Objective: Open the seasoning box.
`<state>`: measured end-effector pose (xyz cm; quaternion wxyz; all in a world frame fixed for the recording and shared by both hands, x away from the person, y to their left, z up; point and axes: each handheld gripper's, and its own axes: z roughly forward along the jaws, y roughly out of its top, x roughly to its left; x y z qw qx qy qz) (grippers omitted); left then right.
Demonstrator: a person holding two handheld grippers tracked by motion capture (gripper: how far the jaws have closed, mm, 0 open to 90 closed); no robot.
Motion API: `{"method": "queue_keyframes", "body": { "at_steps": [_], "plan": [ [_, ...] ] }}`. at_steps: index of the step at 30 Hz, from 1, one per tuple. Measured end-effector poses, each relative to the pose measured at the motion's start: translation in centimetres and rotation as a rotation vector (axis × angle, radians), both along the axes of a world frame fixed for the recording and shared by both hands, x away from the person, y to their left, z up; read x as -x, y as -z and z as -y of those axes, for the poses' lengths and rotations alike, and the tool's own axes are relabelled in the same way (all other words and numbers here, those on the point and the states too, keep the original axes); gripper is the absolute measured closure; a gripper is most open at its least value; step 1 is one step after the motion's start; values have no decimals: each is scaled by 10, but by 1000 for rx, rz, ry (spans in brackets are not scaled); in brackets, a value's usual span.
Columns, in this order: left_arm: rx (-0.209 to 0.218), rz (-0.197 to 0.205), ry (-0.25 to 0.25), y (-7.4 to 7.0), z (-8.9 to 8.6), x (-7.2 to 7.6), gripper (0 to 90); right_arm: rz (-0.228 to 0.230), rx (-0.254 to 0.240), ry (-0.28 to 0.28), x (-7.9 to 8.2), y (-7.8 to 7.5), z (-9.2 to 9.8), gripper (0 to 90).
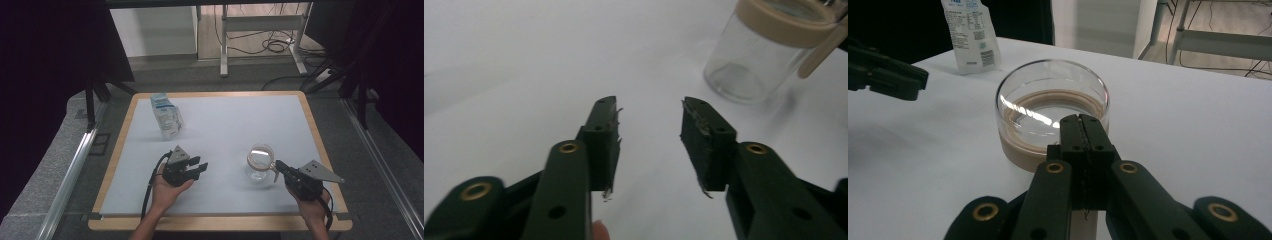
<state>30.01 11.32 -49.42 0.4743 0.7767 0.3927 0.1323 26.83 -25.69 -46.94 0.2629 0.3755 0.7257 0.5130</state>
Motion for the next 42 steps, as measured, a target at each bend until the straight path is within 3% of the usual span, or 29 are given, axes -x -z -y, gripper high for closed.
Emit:
{"method": "queue_keyframes", "body": {
  "at_steps": [7, 8, 10, 13, 19, 32, 37, 42],
  "plan": [
    [19, 2, 84, -12, 39, -14, 803, 7, -11, -4, 0, 2, 0, 900],
    [19, 2, 84, -12, 39, -14, 814, 7, -11, -4, 0, 2, 0, 900],
    [17, 4, 117, -17, 59, -21, 836, 11, -12, -3, 0, 3, 0, 900],
    [5, 4, 137, -19, 74, -28, 860, 11, -14, -4, 0, 3, 0, 900],
    [-13, -2, 171, -22, 97, -35, 878, 15, -17, -4, 1, 4, 1, 900],
    [-18, 21, 188, -32, 107, -35, 896, 16, -25, 0, 1, 5, 3, 900],
    [13, 16, 196, -34, 108, -36, 898, 17, -28, 4, 1, 5, 5, 900],
    [15, 25, 201, -36, 110, -35, 899, 14, -34, 9, 2, 6, 6, 900]
  ]
}}
